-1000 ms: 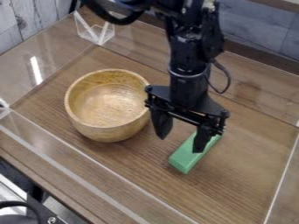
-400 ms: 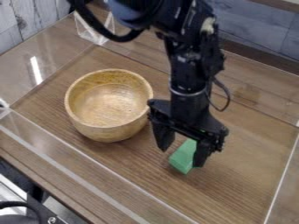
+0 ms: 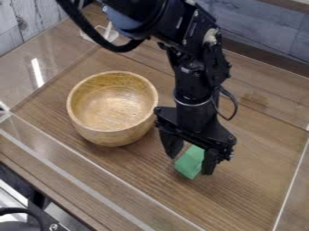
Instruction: Put green object into wooden bowl
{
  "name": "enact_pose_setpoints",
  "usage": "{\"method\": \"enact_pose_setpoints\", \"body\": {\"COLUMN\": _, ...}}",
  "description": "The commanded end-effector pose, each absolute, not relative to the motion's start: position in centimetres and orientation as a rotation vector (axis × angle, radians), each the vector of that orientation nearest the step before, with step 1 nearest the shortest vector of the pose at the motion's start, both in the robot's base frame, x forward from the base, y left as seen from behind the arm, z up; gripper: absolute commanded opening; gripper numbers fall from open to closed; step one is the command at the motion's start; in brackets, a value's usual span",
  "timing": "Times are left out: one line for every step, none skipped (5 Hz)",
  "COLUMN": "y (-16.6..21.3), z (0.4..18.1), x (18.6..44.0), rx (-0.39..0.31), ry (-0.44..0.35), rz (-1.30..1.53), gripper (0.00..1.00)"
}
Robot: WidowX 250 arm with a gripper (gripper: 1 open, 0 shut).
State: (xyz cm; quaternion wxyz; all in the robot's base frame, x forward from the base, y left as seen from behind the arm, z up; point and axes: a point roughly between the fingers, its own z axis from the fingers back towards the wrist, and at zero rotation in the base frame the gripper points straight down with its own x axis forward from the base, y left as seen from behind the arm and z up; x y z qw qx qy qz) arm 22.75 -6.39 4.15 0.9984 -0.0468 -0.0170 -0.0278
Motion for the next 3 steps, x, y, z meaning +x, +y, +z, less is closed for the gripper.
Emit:
{"method": "enact_pose_setpoints", "body": {"y": -6.5, "z": 4.0, "x": 23.6, "rx": -0.098, "ry": -0.065, "rz": -0.072, "gripper": 0.00}}
{"method": "enact_pose_setpoints", "body": {"y": -7.2, "z": 4.1, "x": 24.2, "rx": -0.103, "ry": -0.067, "rz": -0.054, "gripper": 1.00}}
{"method": "enact_pose_setpoints", "body": {"y": -7.7, "z": 4.3, "x": 24.6, "rx": -0.106, "ry": -0.068, "rz": -0.035, "gripper": 1.00}}
